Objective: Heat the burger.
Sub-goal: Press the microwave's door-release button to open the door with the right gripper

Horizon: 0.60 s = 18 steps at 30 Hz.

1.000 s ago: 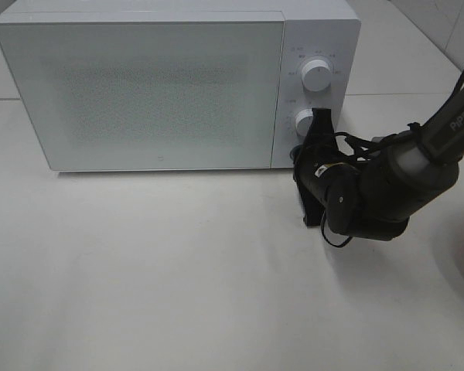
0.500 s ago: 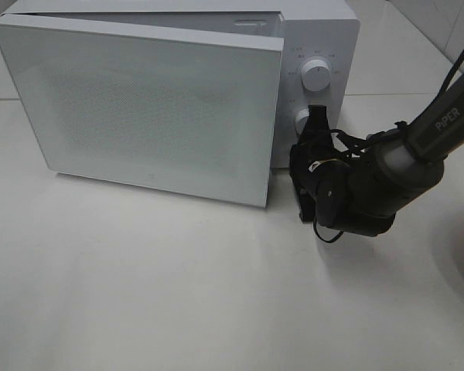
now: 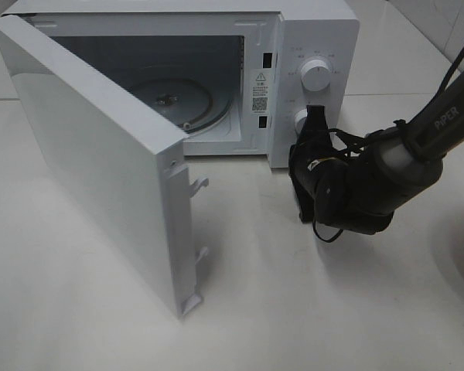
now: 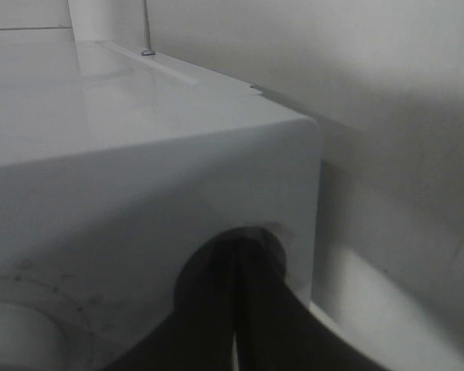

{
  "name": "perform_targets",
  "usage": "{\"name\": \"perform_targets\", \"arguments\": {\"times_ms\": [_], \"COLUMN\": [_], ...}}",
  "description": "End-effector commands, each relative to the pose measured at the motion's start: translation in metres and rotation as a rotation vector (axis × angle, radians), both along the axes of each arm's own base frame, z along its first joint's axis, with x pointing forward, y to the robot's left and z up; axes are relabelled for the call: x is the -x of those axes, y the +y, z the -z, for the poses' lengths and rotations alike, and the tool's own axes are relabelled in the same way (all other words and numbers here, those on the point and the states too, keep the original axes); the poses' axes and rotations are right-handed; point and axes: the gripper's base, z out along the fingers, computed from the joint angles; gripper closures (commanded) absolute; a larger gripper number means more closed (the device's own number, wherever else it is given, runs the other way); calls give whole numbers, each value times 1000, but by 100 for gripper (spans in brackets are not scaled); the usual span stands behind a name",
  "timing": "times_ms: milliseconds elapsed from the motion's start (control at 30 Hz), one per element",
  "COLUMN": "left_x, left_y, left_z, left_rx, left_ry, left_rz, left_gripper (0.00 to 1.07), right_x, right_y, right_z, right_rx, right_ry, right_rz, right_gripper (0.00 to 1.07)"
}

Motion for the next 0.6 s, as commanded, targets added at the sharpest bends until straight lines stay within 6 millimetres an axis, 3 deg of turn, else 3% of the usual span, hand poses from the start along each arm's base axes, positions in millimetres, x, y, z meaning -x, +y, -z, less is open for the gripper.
{"name": "perform_targets", "arguments": {"times_ms": [33, 300, 600], "left_x": [2, 2, 2], "left_y": [0, 0, 0], "left_z": [0, 0, 0], "left_rx": [0, 0, 0], "left_ry": [-20, -20, -20], "left_rz": [-5, -5, -5], "left_gripper": [9, 9, 9], "right_x": [-23, -19, 0], "right_y": [1, 0, -5], "right_z": [-16, -16, -7], "right_rx": [11, 6, -14], "right_ry": [-158, -123, -31], "right_rz": [-9, -17, -38], "right_gripper": [107, 107, 107]}}
